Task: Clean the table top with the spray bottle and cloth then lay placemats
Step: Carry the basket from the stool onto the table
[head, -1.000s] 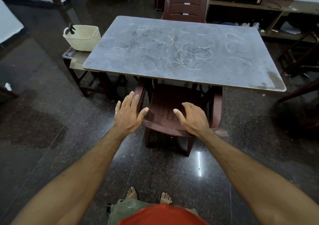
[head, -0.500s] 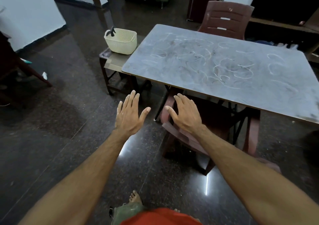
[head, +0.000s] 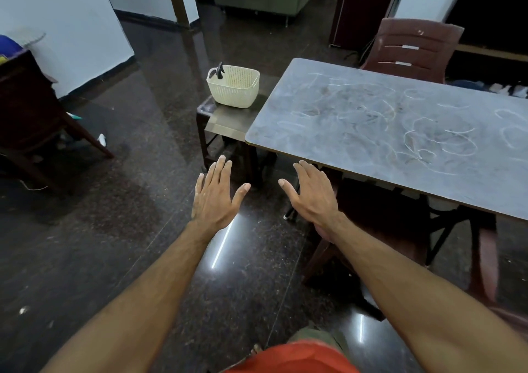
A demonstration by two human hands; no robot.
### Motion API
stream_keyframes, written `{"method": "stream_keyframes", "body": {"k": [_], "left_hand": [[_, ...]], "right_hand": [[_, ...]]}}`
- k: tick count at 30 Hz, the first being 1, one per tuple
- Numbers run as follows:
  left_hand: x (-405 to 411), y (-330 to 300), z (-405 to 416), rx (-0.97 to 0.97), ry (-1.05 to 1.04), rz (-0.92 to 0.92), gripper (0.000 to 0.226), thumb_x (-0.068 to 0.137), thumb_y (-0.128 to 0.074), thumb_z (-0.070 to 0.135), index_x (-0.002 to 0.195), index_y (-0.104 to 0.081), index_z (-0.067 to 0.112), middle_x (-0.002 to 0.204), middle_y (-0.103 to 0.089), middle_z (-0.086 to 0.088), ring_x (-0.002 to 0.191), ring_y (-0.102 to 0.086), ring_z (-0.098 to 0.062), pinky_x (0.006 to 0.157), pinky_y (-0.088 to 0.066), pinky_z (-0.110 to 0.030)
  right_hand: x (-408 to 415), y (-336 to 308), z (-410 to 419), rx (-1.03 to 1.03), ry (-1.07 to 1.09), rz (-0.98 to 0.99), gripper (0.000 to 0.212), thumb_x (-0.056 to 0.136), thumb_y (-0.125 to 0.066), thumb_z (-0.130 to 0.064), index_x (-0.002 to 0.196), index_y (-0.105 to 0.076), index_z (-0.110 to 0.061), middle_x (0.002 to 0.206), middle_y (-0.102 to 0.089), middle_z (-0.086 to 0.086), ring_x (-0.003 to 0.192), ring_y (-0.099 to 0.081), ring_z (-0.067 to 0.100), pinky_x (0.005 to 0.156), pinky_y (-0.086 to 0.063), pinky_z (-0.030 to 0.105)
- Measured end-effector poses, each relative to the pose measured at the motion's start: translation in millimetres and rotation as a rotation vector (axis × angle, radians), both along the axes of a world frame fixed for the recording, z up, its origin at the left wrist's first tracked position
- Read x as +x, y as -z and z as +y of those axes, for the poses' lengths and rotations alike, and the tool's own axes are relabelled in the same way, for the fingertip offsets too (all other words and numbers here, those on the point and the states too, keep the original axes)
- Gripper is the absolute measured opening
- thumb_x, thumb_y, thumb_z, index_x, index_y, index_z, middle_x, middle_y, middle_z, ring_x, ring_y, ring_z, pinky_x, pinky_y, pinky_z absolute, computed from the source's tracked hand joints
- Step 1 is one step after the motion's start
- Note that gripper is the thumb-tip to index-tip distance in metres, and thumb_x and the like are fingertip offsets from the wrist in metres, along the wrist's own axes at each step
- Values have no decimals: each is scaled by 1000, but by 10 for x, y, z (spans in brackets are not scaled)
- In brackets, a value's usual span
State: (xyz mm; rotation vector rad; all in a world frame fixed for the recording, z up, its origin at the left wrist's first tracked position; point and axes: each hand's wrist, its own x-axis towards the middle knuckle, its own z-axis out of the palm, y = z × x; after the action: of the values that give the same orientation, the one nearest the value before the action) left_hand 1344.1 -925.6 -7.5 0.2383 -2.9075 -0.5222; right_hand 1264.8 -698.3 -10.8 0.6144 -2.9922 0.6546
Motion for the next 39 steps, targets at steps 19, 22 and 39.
{"method": "stream_keyframes", "body": {"k": [19, 22, 39], "left_hand": [[-1624, 14, -1447, -21, -80, -25, 89, 90, -14, 71, 157, -18, 13, 167, -9, -2, 153, -9, -20, 124, -7, -47], [-1940, -17, -1643, -33, -95, -20, 82, 96, -23, 67, 157, -18, 12, 167, -10, -3, 153, -9, -21, 123, -7, -46], [-3409, 126, -3021, -22, -76, -45, 76, 99, -31, 60, 157, -18, 13, 167, -10, -2, 153, -9, -20, 123, -6, -45]], "right_hand": [[-1796, 126, -1577, -6, -100, 10, 69, 99, -38, -59, 145, -42, -7, 150, -44, 10, 137, -40, 26, 115, -29, 42], [-2146, 100, -1786, -8, -118, 17, 70, 99, -38, -59, 145, -40, -7, 149, -46, 10, 135, -42, 26, 114, -29, 42], [-3594, 262, -3105, 5, -60, 30, 70, 98, -38, -62, 145, -41, -10, 144, -50, 7, 132, -46, 24, 114, -31, 48]]}}
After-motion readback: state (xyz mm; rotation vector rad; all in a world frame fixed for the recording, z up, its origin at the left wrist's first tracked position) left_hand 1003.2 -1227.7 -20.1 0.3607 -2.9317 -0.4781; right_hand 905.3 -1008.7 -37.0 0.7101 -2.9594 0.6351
